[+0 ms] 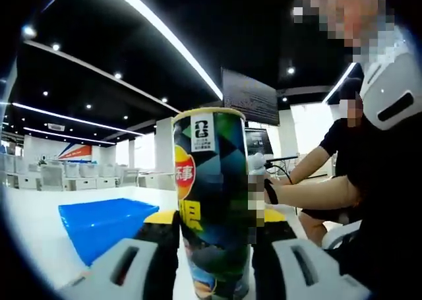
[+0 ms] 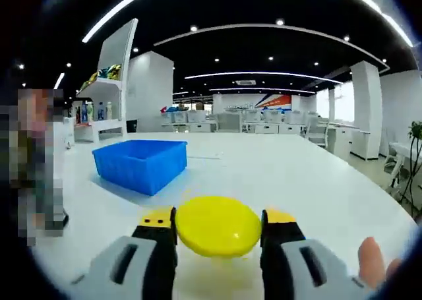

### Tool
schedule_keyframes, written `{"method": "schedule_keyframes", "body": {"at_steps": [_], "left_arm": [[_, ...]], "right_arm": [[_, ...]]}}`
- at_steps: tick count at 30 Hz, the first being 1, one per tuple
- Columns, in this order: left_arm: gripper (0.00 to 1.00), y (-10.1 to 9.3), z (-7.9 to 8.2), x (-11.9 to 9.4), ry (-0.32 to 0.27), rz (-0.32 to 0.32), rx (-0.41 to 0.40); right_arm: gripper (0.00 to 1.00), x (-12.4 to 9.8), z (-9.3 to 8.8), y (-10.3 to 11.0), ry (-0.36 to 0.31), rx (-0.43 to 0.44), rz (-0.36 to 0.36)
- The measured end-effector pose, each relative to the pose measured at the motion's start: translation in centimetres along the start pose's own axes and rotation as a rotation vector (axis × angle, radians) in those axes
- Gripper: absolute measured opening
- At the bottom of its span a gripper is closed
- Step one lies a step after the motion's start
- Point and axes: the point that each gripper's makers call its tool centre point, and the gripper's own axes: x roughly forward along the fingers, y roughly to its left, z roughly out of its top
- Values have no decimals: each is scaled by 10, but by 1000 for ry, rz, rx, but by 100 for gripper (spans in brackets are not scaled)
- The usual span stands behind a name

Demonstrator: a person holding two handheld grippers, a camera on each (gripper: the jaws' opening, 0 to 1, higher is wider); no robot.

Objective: Open the lid of the chip container on the table, take out the chips, place them into the box in front of the container, and close the lid

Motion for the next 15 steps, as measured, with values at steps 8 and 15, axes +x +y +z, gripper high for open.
{"method": "schedule_keyframes", "body": {"at_steps": [8,15], "left_arm": [[43,1,0,0,0,3,4],[43,4,-1,-1,-1,3,3]], "right_arm": [[45,1,-12,-16,-4,52,-33],[45,3,-17,-16,1,30,-41]]}}
